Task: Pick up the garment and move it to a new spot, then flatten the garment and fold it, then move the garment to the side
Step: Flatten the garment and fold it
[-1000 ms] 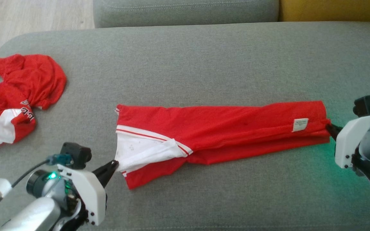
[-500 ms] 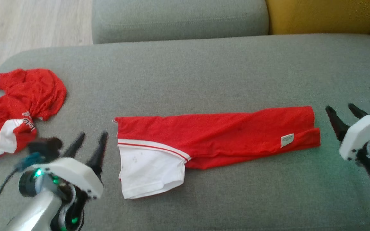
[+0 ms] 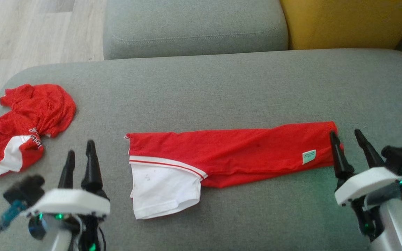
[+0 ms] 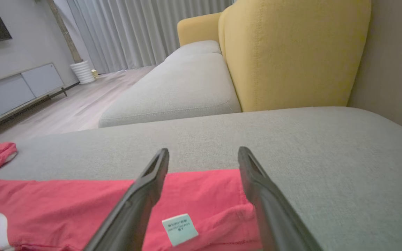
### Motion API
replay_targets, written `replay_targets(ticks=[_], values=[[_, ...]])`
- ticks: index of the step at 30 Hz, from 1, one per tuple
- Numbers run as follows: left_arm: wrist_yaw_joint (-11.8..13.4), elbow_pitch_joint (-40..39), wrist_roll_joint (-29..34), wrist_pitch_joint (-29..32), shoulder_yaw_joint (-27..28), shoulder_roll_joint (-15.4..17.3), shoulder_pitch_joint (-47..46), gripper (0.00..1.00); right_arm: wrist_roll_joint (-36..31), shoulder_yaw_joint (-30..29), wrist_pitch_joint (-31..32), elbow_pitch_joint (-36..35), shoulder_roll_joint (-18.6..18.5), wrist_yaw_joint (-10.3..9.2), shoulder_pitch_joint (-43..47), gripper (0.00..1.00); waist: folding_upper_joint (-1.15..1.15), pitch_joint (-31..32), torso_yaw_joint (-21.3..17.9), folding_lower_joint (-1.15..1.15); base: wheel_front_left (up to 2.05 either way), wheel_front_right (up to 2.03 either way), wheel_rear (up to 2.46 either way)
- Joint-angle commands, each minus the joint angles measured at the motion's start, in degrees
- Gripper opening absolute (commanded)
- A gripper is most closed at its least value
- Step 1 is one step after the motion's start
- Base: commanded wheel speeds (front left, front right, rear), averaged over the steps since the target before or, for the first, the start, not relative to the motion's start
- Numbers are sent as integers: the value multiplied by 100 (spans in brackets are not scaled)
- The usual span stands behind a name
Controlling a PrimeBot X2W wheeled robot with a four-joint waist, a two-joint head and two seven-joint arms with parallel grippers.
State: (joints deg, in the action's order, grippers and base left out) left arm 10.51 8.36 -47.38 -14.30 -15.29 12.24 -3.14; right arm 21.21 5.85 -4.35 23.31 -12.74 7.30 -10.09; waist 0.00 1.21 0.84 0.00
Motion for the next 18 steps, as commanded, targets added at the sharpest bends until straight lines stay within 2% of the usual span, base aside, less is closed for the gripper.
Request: replay_targets(ticks=[1,6,10,18], values=[[-162,-128,322,-68,409,-100,-56,100,-216,-27,-142,-174,53,19,-98,100,0,-10,-13,0,0,0,0],[-467,86,833,-69,697,-417,77,100,-471,-165,-207,-98,289,19,-83,100,0,-38,-25,0,0,0,0],[-701,304,1144,-69,834,-536,29,100,-646,-360,-109,8,391,19,-221,100,0,-124,-42,0,0,0,0],[-990,533,1437,-69,959,-701,-274,100,-1028,-1212,769,594,662,19,-984,100,0,-666,-14,0,0,0,0]])
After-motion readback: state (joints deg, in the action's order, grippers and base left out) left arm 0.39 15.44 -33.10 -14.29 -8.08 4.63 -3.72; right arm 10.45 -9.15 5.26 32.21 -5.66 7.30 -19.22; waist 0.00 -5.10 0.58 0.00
